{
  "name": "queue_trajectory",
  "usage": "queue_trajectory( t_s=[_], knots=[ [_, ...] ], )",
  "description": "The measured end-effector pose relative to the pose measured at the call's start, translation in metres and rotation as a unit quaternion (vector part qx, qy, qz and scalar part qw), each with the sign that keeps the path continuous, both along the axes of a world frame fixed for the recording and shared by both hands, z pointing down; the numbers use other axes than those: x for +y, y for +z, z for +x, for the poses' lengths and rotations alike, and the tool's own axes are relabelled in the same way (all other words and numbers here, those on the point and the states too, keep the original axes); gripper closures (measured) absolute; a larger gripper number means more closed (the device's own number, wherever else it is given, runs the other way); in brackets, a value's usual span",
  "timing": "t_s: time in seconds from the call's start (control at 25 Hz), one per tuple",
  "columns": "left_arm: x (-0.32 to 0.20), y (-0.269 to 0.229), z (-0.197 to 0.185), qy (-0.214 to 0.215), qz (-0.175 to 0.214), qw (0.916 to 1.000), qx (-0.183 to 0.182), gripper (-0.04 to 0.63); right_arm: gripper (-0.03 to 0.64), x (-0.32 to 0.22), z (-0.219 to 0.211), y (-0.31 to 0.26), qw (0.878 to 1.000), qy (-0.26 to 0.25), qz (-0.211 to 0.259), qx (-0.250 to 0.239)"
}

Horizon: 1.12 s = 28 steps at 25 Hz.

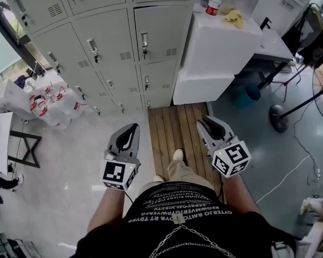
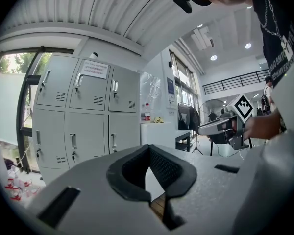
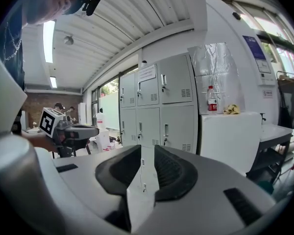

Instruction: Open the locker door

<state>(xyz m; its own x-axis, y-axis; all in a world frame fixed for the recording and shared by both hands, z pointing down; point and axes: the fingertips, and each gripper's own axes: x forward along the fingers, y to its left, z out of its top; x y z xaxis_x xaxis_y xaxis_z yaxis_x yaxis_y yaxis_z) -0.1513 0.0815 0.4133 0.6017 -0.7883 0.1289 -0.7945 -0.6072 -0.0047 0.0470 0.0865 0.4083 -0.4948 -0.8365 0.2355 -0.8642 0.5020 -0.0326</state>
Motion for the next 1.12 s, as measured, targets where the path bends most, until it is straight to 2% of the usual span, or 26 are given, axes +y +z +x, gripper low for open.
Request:
queue_trajectory(
  t_s=[0.16, 0.36, 0.92, 1.12],
  knots=[
    [-0.023, 0.008, -0.005, -0.015, -0.014, 0.9998, -0.006, 0.598, 0.532, -0.026, -0.001, 0.003, 1.000, -0.013, -0.003, -0.006],
    [-0.052, 0.002, 0.008, -0.027, 0.002, 0.9996, 0.001, 0.598, 0.531, -0.060, 0.008, 0.000, 1.000, -0.020, 0.005, -0.012],
    [-0.137, -0.004, 0.029, -0.068, 0.006, 0.9976, 0.003, 0.598, 0.531, -0.150, 0.029, 0.007, 0.998, -0.050, -0.001, -0.024],
    [-0.163, -0.010, 0.037, -0.082, 0.011, 0.9966, 0.002, 0.598, 0.531, -0.180, 0.028, 0.008, 0.997, -0.076, -0.004, -0.026]
  ],
)
